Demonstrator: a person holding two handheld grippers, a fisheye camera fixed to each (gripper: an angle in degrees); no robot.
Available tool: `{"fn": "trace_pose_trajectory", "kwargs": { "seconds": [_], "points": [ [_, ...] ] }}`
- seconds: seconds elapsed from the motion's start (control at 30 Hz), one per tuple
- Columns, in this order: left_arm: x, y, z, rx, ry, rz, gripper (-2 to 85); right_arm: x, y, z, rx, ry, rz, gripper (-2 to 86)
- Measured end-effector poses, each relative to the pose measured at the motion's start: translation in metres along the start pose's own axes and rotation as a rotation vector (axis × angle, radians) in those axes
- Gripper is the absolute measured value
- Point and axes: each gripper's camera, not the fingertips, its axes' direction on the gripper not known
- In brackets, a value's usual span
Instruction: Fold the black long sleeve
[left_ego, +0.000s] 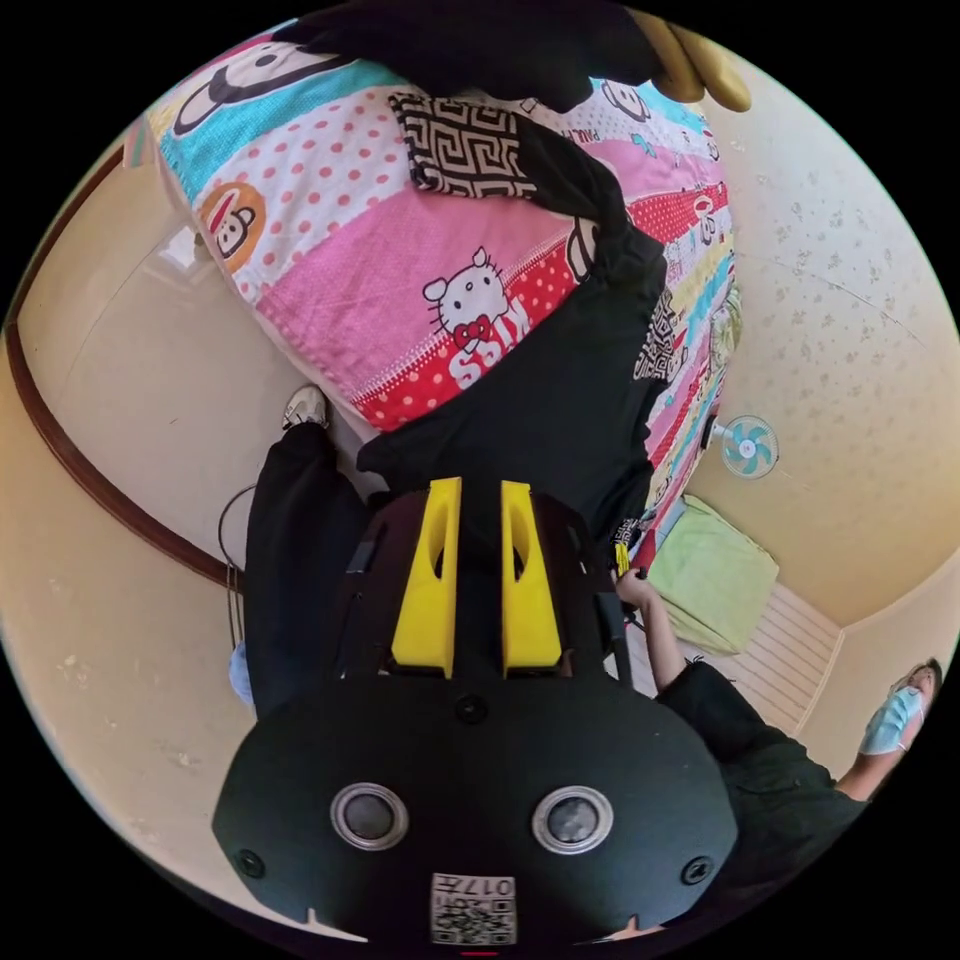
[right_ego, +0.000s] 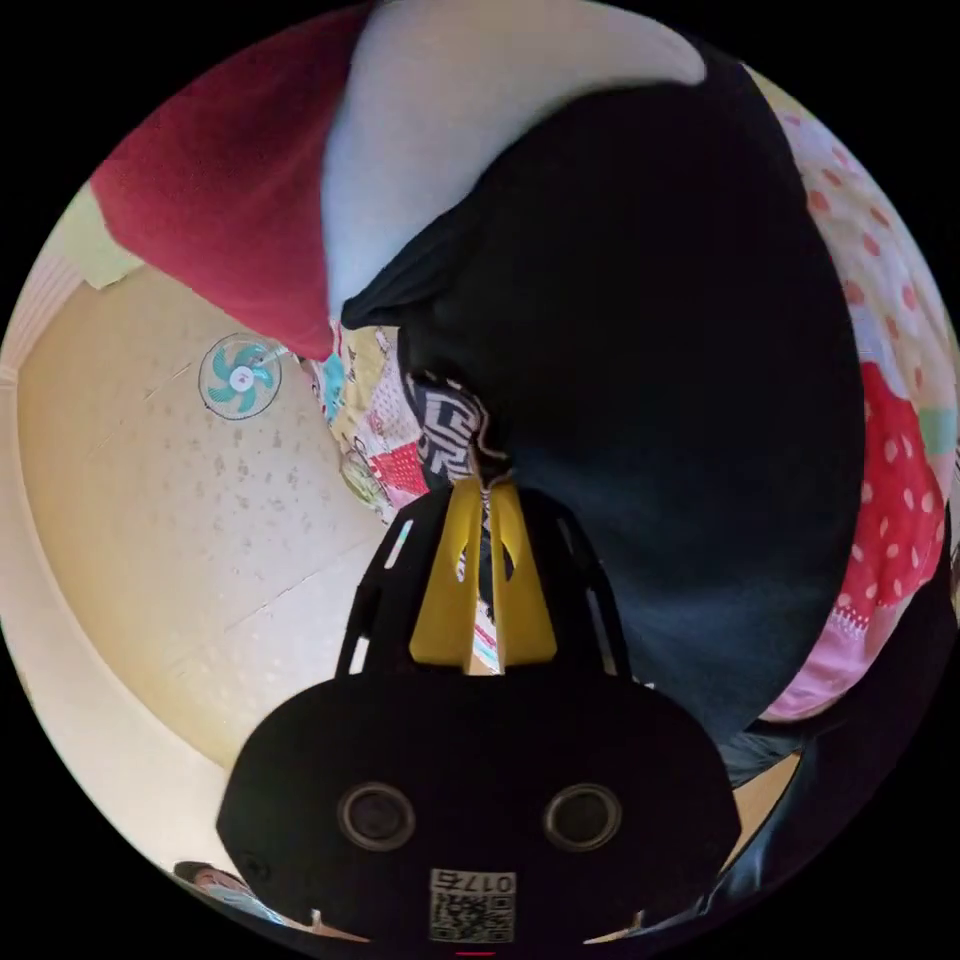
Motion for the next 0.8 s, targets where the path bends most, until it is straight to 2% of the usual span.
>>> {"fn": "trace_pose_trajectory", "kwargs": {
  "seconds": [0.13,0.2,0.33,0.4,0.47,0.6,0.8],
  "points": [
    [-0.003,-0.007,-0.014,0.037,0.01,-0.004,7.1,-0.065,-0.006,-0.022,-0.13,-0.131,-0.23,1.7],
    [-0.011,-0.017,-0.032,0.111,0.08,-0.029,7.6,-0.101,-0.005,-0.031,-0.179,-0.107,-0.351,1.4],
    [-0.03,-0.043,-0.057,0.247,0.293,-0.075,9.1,-0.163,0.016,-0.027,-0.296,0.134,-0.691,1.1],
    [-0.046,-0.066,-0.067,0.328,0.359,-0.149,10.9,-0.169,0.026,-0.027,-0.287,0.184,-0.747,1.0],
    [-0.061,-0.085,-0.068,0.382,0.434,-0.227,12.0,-0.171,0.039,-0.031,-0.288,0.055,-0.752,1.0],
    [-0.09,-0.125,-0.058,0.448,0.55,-0.435,13.5,-0.18,0.063,-0.034,-0.257,0.021,-0.819,0.9],
    [-0.111,-0.142,-0.052,0.486,0.636,-0.633,12.0,-0.209,0.109,-0.061,-0.222,-0.224,-0.986,0.8]
  ]
}}
